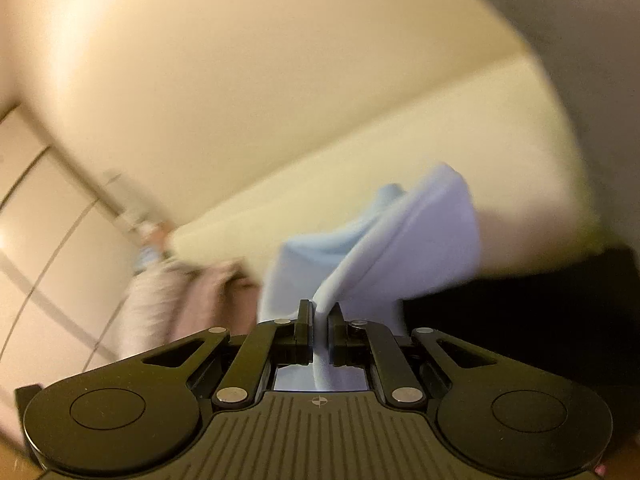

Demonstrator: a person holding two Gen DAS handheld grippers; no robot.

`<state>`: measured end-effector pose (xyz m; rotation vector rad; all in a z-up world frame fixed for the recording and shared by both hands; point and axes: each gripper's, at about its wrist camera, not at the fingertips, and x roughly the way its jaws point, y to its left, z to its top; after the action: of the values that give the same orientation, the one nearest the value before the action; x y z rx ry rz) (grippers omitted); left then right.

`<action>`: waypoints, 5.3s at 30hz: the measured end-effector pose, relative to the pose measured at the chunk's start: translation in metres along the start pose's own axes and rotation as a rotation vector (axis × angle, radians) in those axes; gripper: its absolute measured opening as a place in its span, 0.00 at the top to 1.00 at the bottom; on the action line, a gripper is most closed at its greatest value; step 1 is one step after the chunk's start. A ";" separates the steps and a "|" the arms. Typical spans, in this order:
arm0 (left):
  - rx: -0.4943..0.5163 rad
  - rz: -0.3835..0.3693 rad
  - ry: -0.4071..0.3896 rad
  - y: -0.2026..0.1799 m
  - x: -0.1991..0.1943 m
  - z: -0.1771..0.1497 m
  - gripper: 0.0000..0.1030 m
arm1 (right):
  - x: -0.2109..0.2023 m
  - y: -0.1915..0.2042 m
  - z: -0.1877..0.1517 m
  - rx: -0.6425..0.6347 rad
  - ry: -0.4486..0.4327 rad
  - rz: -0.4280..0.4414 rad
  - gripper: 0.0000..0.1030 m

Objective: Fold clothes

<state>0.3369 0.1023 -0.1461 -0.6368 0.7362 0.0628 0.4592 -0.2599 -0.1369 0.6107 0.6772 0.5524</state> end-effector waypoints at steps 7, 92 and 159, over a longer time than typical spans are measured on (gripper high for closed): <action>-0.064 0.053 -0.241 0.035 -0.156 -0.017 0.94 | -0.024 0.123 -0.060 -0.178 0.075 0.323 0.95; -0.337 0.847 0.021 0.083 -0.464 -0.361 0.76 | -0.204 0.281 -0.401 -0.914 0.981 0.172 0.65; -0.213 1.143 -0.500 0.297 -0.543 -0.333 0.96 | -0.026 0.173 -0.465 -0.700 1.057 -0.154 0.52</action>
<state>-0.3510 0.2442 -0.1385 -0.3035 0.5233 1.3186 0.0662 -0.0025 -0.2998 -0.4563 1.4083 0.9063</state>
